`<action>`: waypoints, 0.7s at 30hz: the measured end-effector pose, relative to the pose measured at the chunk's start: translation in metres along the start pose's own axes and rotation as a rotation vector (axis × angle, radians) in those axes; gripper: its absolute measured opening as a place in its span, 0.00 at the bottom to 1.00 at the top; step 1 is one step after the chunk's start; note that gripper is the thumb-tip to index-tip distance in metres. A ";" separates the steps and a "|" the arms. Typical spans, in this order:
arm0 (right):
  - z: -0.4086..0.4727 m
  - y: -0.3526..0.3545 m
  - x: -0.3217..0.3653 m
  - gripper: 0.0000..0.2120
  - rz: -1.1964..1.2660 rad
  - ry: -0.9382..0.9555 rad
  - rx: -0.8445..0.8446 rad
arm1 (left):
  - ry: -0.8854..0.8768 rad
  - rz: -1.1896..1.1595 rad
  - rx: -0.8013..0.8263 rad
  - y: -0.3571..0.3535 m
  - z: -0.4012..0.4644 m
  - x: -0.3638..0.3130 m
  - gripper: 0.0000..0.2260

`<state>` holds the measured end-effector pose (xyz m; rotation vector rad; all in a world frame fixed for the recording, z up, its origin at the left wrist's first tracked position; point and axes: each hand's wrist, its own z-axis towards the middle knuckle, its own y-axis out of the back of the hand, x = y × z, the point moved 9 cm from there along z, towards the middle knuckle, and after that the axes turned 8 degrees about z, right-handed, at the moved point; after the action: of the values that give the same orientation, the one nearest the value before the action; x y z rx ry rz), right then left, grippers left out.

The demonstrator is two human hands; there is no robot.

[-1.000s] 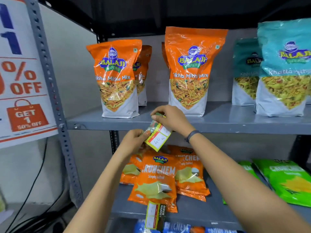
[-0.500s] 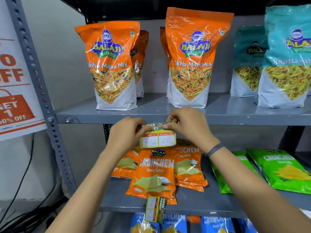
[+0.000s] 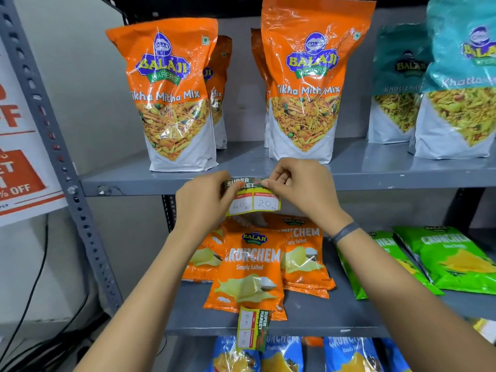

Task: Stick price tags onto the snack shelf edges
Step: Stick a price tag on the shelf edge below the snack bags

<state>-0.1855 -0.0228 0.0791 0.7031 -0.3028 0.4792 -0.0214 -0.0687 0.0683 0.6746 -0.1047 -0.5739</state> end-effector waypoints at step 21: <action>-0.044 0.098 -0.053 0.06 0.175 0.053 -0.390 | 0.131 -0.020 -0.340 0.008 -0.024 -0.104 0.08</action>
<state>-0.2768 0.0553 0.0782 0.2849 -0.3968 0.5833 -0.0989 0.0058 0.0635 0.3806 0.1206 -0.5492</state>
